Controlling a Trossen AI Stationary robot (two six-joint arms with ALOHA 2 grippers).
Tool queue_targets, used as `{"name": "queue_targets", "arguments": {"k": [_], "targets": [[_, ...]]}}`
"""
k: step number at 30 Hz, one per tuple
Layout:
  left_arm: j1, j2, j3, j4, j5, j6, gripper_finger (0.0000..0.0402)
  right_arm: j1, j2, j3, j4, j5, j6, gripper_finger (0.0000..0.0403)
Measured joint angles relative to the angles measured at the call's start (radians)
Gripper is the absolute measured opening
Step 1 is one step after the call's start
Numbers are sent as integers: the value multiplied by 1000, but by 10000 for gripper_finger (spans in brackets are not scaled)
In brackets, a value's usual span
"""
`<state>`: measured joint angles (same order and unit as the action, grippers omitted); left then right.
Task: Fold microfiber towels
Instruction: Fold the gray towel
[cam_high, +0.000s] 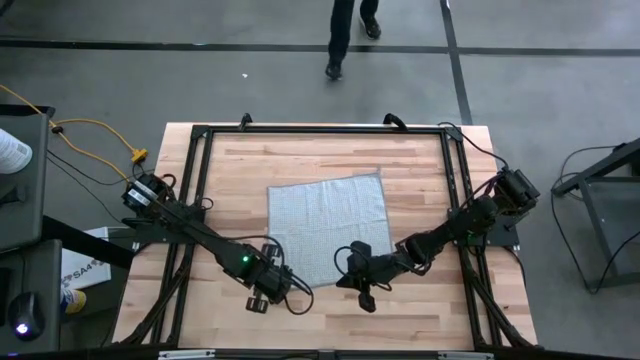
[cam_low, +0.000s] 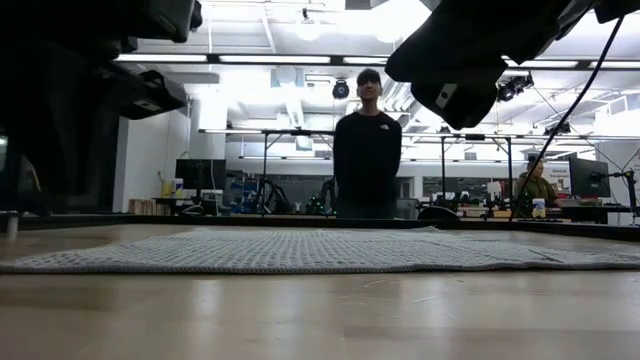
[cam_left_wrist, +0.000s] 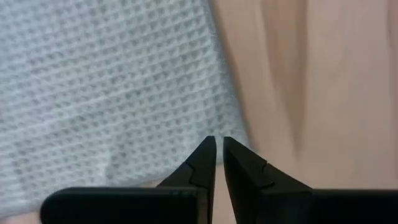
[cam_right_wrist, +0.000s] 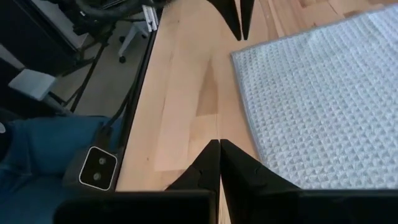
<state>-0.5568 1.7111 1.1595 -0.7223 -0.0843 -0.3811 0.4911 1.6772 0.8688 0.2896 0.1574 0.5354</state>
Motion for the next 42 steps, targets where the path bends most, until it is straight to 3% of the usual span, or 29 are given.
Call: {"name": "queue_targets", "arguments": {"k": [6, 16, 24, 32, 42], "targets": [[0, 0, 3, -57, 8, -17, 31, -2, 0, 0, -8, 45, -89, 2], [0, -1, 4, -161, -124, -17, 31, -81, 0, 0, -270, 88, 17, 2], [4, -19, 5, -196, -245, -9, 31, -161, -62, -1, -353, 68, -64, 2], [94, -168, -40, -177, -299, 34, 31, -281, -190, 0, -470, 40, -175, 2], [247, -356, -261, -3, -303, 63, 31, -462, -224, 0, -584, -113, -305, 2]]}}
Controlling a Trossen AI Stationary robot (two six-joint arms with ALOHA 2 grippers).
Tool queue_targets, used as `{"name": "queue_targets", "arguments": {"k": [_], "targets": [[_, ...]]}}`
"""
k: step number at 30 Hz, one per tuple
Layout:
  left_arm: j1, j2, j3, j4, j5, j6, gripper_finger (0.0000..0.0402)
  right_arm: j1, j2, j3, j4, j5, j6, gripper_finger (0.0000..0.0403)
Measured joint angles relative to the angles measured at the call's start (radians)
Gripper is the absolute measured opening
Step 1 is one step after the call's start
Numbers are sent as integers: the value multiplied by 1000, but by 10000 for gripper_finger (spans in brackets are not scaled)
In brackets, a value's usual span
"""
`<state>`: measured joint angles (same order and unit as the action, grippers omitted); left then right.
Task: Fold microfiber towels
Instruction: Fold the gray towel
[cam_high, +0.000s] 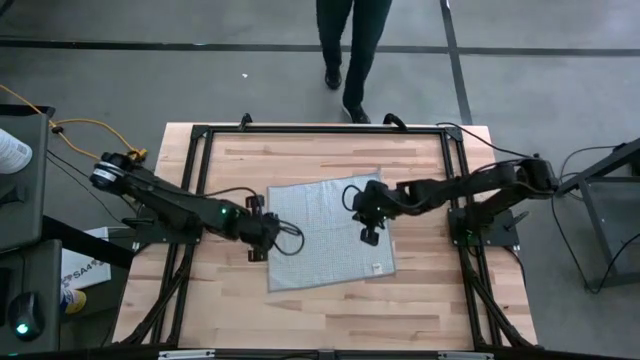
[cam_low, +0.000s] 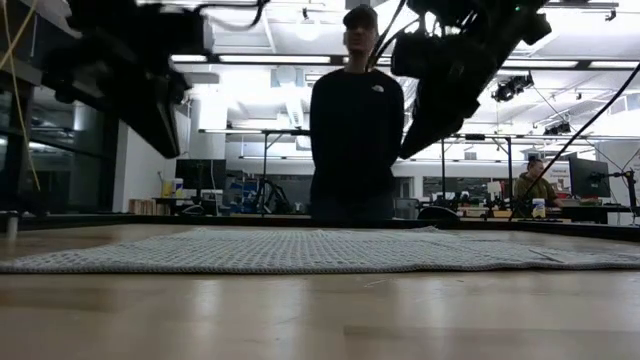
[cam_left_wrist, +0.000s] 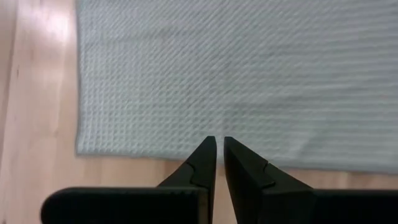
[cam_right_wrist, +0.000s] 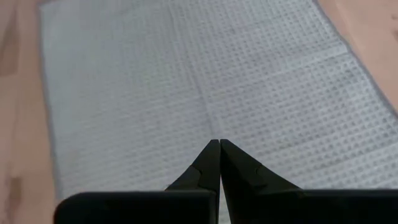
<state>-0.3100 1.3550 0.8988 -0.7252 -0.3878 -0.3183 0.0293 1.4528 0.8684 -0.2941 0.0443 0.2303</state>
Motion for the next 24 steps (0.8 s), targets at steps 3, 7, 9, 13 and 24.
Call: {"name": "queue_targets", "arguments": {"k": [3, 7, 9, 13, 24], "targets": [[41, -12, -63, 33, 6, -2, 31, -46, 0, 0, -26, -34, -35, 2], [89, -13, -128, 125, 52, -4, 31, -101, 0, 0, -44, -83, -43, 2], [104, -10, -146, 148, 81, -4, 31, -119, 0, 0, -54, -108, -38, 2], [115, -10, -147, 150, 95, 0, 31, -130, 8, -4, -54, -122, 0, 2], [114, -10, -147, 187, 116, 9, 31, -130, 8, -45, -135, -57, 35, 2]]}}
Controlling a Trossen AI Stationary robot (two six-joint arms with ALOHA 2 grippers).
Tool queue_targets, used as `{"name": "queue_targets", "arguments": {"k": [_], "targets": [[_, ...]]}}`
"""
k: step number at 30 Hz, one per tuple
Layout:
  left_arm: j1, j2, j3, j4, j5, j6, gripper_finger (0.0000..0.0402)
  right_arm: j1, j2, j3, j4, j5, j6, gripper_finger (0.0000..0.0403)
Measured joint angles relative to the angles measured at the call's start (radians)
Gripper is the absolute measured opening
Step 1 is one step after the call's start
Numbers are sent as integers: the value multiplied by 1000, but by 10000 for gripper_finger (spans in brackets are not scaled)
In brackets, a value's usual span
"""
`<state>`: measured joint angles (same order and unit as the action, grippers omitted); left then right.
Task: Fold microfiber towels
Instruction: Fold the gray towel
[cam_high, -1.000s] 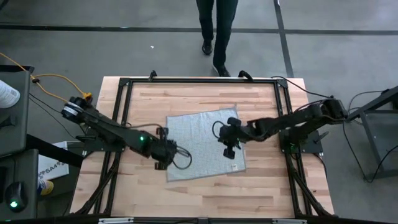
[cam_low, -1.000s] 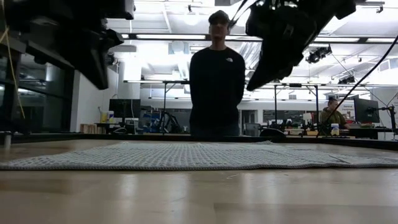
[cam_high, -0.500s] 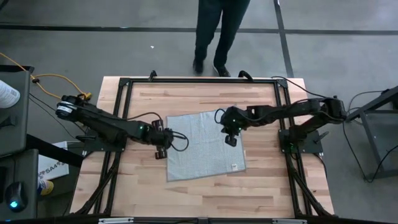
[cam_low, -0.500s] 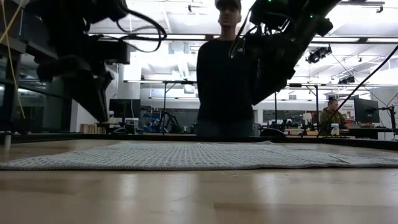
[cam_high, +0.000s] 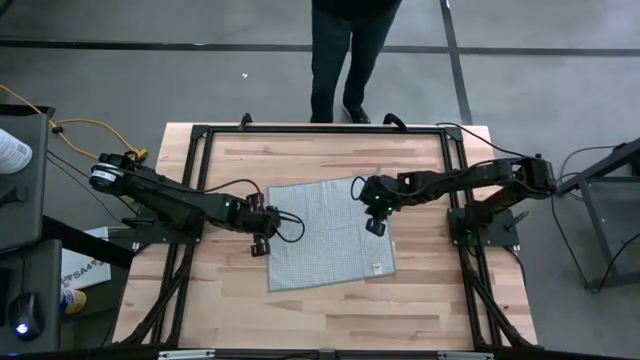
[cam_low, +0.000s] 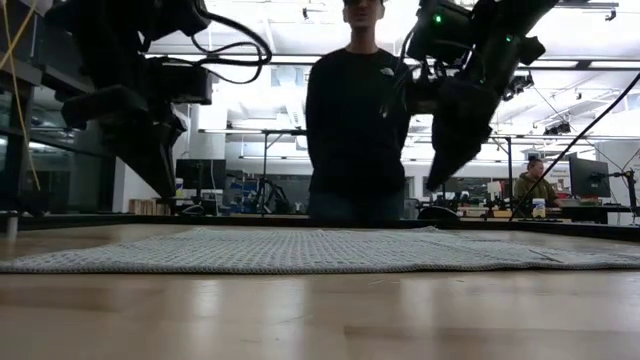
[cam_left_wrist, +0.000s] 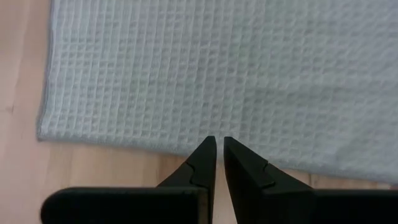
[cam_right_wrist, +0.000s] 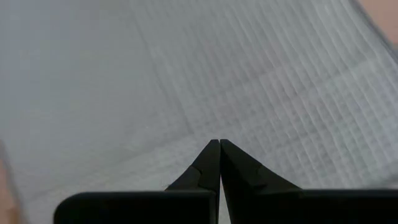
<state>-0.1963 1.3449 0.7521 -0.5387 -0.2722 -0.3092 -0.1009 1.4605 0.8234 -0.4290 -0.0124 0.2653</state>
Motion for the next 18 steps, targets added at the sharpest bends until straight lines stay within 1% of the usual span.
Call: {"name": "queue_targets", "arguments": {"k": [6, 11, 18], "targets": [[0, 0, 0, 86, -8, 20, 31, 0, 0, -6, -31, 16, -8, 2], [0, 0, 0, 126, -11, 24, 31, -9, 0, -6, -64, 22, -48, 2], [3, 0, 0, 156, -11, 26, 31, -33, 0, -6, -117, 10, -61, 2]]}}
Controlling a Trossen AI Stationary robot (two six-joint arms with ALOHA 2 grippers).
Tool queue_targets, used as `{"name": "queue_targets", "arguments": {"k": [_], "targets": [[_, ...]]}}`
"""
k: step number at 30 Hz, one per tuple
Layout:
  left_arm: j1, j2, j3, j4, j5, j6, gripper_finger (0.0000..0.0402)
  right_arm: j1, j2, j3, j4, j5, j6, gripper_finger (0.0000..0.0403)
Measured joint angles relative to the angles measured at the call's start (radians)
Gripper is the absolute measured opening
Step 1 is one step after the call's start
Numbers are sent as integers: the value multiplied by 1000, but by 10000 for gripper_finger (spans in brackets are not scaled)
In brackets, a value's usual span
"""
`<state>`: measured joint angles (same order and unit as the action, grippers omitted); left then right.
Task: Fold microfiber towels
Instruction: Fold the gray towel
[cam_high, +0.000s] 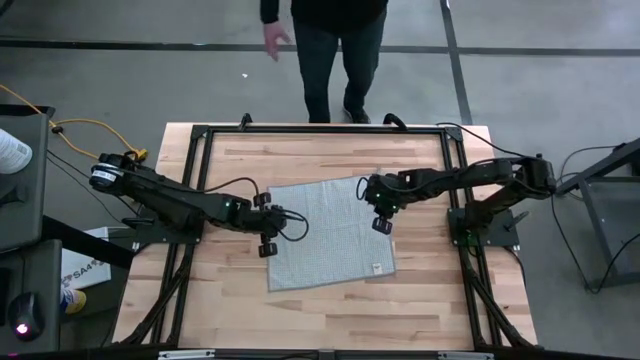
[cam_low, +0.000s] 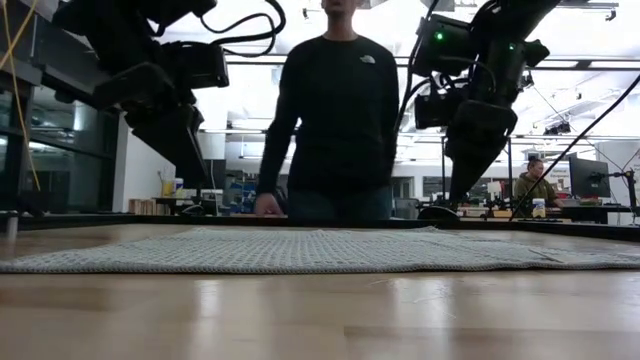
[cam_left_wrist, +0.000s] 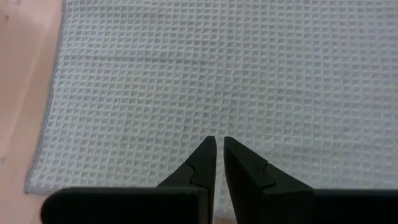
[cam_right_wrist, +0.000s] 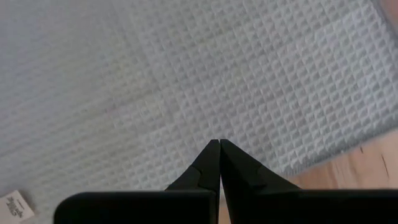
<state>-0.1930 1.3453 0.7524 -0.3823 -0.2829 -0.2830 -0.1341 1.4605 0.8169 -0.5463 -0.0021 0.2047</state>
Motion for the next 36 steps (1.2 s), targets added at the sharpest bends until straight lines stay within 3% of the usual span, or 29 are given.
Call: {"name": "queue_targets", "arguments": {"k": [10, 16, 28, 36], "targets": [[129, 11, 0, 12, 68, 64, 31, 1, 0, -2, -51, -1, -6, 2], [183, 13, 0, 15, 116, 96, 31, -11, -31, -96, -14, -6, 8, 2], [187, 13, 0, 20, 138, 96, 31, -24, -178, -142, 66, -53, 11, 2], [186, 13, 0, 14, 138, 101, 31, -23, -187, -142, 104, -77, -3, 2]]}}
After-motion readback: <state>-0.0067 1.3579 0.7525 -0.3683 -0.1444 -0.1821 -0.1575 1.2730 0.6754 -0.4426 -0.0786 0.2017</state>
